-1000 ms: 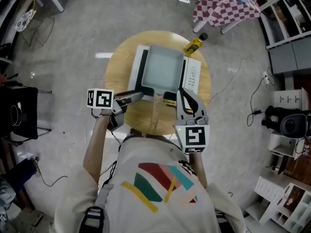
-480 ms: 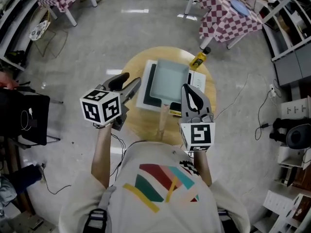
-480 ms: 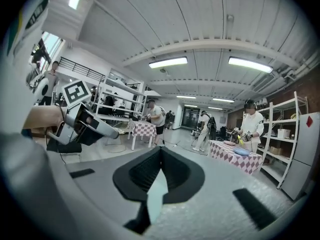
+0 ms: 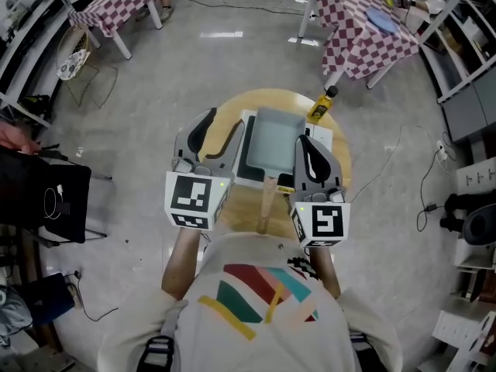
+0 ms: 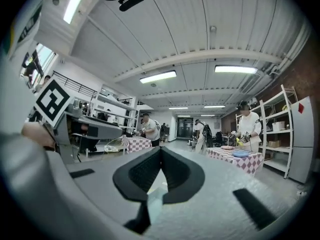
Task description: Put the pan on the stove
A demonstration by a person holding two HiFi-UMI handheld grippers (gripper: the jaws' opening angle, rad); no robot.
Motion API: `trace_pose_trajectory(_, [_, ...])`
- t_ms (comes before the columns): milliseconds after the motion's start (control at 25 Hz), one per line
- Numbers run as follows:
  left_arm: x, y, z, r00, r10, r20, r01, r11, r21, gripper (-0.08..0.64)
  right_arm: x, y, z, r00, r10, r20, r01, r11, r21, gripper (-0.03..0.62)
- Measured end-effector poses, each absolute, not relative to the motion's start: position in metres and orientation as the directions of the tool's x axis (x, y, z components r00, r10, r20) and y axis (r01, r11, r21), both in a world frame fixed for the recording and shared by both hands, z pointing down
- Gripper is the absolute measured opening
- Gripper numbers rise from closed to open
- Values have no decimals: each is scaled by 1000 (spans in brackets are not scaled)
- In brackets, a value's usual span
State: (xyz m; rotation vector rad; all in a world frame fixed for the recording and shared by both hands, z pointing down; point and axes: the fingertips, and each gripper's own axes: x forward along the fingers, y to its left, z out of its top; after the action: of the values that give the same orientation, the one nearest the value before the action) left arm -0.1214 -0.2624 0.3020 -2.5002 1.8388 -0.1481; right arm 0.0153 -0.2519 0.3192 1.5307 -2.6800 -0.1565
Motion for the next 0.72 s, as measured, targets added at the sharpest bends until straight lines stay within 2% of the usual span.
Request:
trace_pose_trajectory(80, [-111,-256,292,292,-957,-5,-945,-287,-155,185,15,-250,315,-502,-864,-23,-861,497,110,0])
trace_pose_trajectory(160, [-101,-249,283,277,-960,-49,-942,-261,-213,140,17,-250,313,-491,-871,-36,-868,485,110,0])
trace_pose_trajectory(240, [-95,-241,278,250,-966,-69,-946,-229,-230,21,19,-249,311,-476,-878,-49,-876,468,115,0])
trace_pose_trajectory(400, [-88,-236,284,238,-968,-75,-961,-224,-160,8,25,-246,308,-457,-887,-61,-885,447,131,0])
trace_pose_trajectory(720, [-65,-233,285,280,-956,-84,-952,-266,-149,8,42,-237,322,-419,-908,-12,-901,414,133,-2])
